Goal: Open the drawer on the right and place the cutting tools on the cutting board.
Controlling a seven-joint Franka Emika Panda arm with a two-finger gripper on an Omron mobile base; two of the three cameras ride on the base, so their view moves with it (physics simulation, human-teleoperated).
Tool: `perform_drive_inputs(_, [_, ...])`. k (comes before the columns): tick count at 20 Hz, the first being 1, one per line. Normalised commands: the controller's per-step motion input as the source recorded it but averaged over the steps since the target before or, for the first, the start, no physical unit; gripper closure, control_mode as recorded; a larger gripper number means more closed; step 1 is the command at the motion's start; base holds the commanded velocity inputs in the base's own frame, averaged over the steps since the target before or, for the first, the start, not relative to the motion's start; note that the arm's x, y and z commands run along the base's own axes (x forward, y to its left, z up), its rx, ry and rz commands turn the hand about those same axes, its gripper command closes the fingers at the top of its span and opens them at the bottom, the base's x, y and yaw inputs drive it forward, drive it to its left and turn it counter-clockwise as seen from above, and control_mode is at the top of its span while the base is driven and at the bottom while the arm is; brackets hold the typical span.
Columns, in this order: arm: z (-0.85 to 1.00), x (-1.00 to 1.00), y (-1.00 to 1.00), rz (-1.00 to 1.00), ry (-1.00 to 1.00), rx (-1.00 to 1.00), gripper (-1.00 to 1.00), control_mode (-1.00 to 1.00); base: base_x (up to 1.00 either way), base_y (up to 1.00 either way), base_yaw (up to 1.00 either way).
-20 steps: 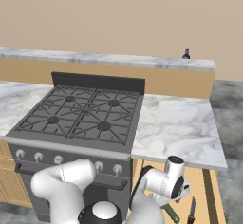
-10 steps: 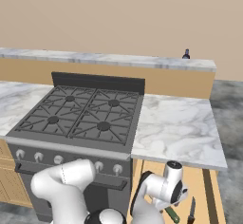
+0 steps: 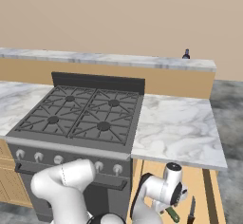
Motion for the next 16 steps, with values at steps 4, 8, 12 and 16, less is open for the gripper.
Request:
perform_drive_inputs(4, [0.00,0.00,0.00,0.00,-0.01,0.00,1.00,-1.00,0.00,0.00,0.00])
perform_drive_inputs(8, [0.01,-0.06,0.00,0.00,-0.02,0.00,1.00,-1.00,0.00,0.00,0.00])
perform_drive_inputs(12, [0.69,-0.20,0.00,0.00,-0.05,0.00,1.00,-1.00,0.00,0.00,0.00])
perform_drive_inputs(16, [1.00,-0.28,0.00,0.00,-0.09,0.00,1.00,-1.00,0.00,0.00,0.00])
